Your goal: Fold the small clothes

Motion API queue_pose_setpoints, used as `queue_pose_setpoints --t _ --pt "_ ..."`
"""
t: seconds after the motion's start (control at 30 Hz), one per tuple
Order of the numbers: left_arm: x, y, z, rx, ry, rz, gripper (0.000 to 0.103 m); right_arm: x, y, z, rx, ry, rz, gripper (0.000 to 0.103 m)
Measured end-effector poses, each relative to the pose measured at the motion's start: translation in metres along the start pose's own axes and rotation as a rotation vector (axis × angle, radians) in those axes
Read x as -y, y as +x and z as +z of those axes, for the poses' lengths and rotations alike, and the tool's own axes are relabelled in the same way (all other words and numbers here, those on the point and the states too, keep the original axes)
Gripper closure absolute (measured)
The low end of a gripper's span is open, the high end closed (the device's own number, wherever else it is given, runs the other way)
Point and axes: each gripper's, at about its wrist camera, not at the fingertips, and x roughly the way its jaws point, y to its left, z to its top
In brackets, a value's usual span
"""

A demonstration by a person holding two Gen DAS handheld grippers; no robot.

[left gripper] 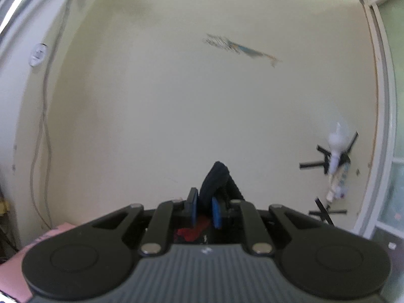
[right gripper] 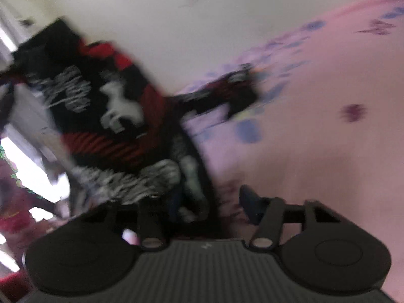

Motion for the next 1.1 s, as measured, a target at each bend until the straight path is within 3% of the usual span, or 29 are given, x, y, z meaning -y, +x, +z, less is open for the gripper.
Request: queue_pose_setpoints --t 0.07,0.17,0.37,0.47,0.5,0.53,0.63,0.77,0.9,0.93,0.97,1.0,1.03,1.07,1.1 --pt "-0.012 -0.019 0.013 0.05 -0.037 0.002 0.093 -0.029 -0.014 0.011 0.07 -0.086 -0.053 0.1" --pt "-0.021 -0.057 0.042 0.172 -0.066 -0.004 0.093 -0.08 -0.074 0.03 0.268 -0.247 -0.072 0.101" --pt "0.001 -0.13 0.093 0.436 0.0 -0.018 0.094 -0.186 -0.208 0.07 0.65 -0.432 -0.049 0.101" --pt "0.014 -0.123 0.113 0.46 0.042 -0.029 0.094 -0.217 -0.254 0.093 0.743 -0.423 0.003 0.101" --pt "0.017 -0.114 0.117 0.45 0.051 -0.026 0.094 -0.214 -0.25 0.109 0.734 -0.41 -0.048 0.1" --pt "0.019 -0.104 0.119 0.437 0.054 -0.025 0.094 -0.215 -0.251 0.117 0.741 -0.4 -0.044 0.1" --pt "0.021 -0.061 0.115 0.374 0.069 -0.008 0.094 -0.2 -0.28 0.117 0.764 -0.353 -0.107 0.1" --pt "0.018 0.027 0.094 0.216 0.059 -0.009 0.094 -0.152 -0.254 0.139 0.702 -0.276 -0.23 0.1" --pt "0.028 0.157 0.054 0.032 0.071 0.051 0.092 -0.077 -0.195 0.182 0.616 -0.094 -0.404 0.099" --pt "0.031 0.191 0.041 -0.027 0.089 0.068 0.091 -0.051 -0.17 0.196 0.585 -0.061 -0.459 0.091" --pt "0.035 0.232 0.021 -0.12 0.144 0.11 0.087 -0.025 -0.145 0.198 0.544 -0.035 -0.51 0.068" --pt "0.036 0.272 -0.006 -0.257 0.222 0.181 0.09 0.002 -0.119 0.208 0.486 -0.021 -0.616 0.055" --pt "0.033 0.298 -0.032 -0.38 0.277 0.242 0.09 0.021 -0.102 0.206 0.447 -0.008 -0.699 0.032" --pt "0.024 0.313 -0.057 -0.478 0.307 0.262 0.092 0.035 -0.091 0.199 0.415 -0.004 -0.743 0.033" --pt "0.01 0.314 -0.078 -0.541 0.312 0.247 0.093 0.044 -0.086 0.185 0.377 -0.005 -0.724 0.033"
